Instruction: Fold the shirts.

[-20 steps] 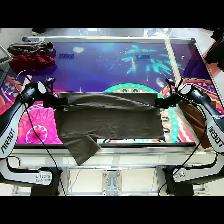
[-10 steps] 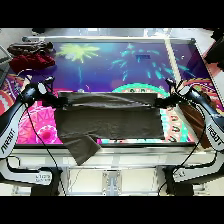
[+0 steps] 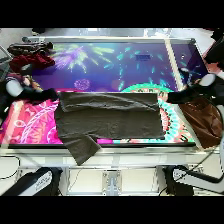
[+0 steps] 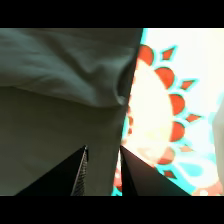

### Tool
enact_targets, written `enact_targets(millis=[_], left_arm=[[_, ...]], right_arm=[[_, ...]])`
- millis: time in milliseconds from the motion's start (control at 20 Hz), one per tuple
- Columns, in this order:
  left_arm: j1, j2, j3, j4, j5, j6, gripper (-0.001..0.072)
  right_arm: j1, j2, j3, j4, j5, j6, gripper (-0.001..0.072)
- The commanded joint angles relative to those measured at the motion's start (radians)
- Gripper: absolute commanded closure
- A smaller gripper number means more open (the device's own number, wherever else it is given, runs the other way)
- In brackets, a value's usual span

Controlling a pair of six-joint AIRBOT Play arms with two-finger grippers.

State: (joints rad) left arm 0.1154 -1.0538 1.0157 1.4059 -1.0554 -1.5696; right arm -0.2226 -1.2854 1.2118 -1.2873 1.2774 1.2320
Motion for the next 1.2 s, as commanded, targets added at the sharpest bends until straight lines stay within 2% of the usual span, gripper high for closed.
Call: enact_targets(millis=[0, 50, 200, 350, 400, 500, 700, 950, 1150], left_arm=[[0.088, 0.351, -0.267, 0.008, -0.117, -0.161, 0.0013], [0.117, 0.430, -0.367, -0.025, -0.168, -0.187, 0.0013], [0.199, 0.558, -0.594, -0.125, -0.352, -0.172, 0.0014], [0.253, 0.520, -0.699, -0.290, -0.406, -0.059, 0.0015], [0.261, 0.487, -0.715, -0.324, -0.399, -0.040, 0.0022], [0.262, 0.408, -0.710, -0.349, -0.377, -0.013, 0.0101], [0.261, 0.270, -0.710, -0.390, -0.220, 0.007, 0.0105], [0.238, 0.160, -0.710, -0.401, -0.146, 0.034, 0.0106], [0.160, 0.121, -0.710, -0.473, -0.045, 0.060, 0.0107]], right_arm=[[-0.095, 0.149, 0.008, -0.043, 0.051, 0.016, 0.0462], [-0.117, 0.161, 0.008, -0.013, 0.052, 0.016, 0.0462], [-0.132, 0.160, 0.008, 0.062, 0.045, 0.011, 0.0462], [-0.132, 0.154, 0.008, 0.126, 0.019, -0.004, 0.0462], [-0.132, 0.154, 0.008, 0.133, 0.015, -0.018, 0.0462], [-0.132, 0.154, 0.008, 0.137, 0.014, -0.019, 0.0462], [-0.132, 0.155, 0.008, 0.154, 0.022, -0.019, 0.0462], [-0.132, 0.156, 0.008, 0.211, 0.035, -0.019, 0.0462], [-0.132, 0.164, 0.008, 0.243, 0.043, -0.019, 0.0463]])
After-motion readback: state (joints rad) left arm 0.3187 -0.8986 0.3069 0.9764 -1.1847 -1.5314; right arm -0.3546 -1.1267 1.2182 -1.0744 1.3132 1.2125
